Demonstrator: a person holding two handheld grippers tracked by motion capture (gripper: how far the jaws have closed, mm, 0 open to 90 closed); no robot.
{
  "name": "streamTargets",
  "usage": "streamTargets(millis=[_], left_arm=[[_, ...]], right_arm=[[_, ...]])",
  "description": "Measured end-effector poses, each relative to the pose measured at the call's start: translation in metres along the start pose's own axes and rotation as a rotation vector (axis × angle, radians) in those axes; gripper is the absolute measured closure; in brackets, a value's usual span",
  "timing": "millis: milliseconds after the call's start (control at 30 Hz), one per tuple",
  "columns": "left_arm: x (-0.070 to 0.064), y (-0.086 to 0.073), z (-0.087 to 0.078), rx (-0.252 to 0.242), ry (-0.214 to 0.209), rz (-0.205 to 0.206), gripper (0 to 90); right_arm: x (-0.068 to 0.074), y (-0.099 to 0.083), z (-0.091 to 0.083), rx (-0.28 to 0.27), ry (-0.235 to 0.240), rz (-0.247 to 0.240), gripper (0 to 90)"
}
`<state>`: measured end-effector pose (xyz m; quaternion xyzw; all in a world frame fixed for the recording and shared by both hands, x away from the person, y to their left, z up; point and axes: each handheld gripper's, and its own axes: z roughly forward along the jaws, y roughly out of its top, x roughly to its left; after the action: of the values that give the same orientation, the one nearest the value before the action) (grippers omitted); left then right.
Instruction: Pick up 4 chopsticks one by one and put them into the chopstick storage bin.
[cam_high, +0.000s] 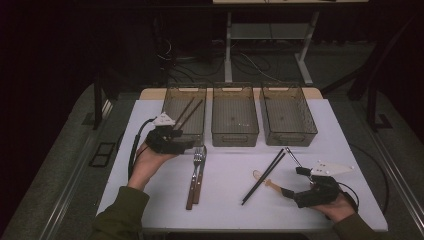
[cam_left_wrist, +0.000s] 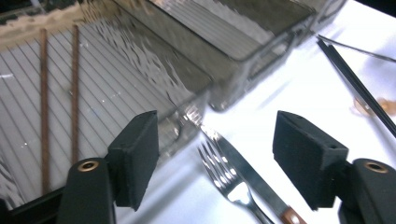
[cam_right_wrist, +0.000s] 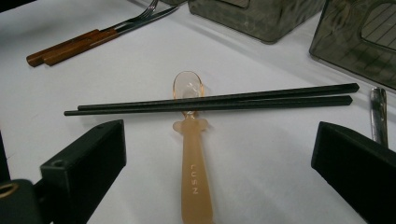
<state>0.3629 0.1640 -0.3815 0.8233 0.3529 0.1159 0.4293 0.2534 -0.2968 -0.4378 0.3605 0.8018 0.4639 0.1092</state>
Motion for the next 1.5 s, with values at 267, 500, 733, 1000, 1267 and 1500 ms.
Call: streamTargets(millis=[267,500,733,1000,1267,1500], left_arm=[[-0.020,-0.027,-0.008,-0.020,-0.027,0.008,21.5],[-0.033,-0.048,-0.012,-0.032,-0.053,0.017,14.7],[-0.045,-0.064,-0.014,-0.050,-0.054,0.037,9.7],[-0.057,-0.079,-0.013,-0.044,-0.086,0.016,0.8],[-0.063,-0.084,-0.009,-0.012,-0.097,0.040,0.0],[-0.060,-0.082,-0.009,-0.017,-0.100,0.036,0.2]], right_arm=[[0.001,0.001,-0.002,0.028,0.000,0.006,6.3],[0.002,0.002,-0.005,0.048,0.008,0.016,14.1],[0.002,0.003,-0.008,0.046,0.004,0.018,21.5],[0.001,0.005,-0.009,0.072,-0.004,0.037,28.9],[0.002,0.007,-0.008,0.095,-0.008,0.048,38.7],[-0.002,0.012,-0.004,0.122,-0.026,0.075,49.8]])
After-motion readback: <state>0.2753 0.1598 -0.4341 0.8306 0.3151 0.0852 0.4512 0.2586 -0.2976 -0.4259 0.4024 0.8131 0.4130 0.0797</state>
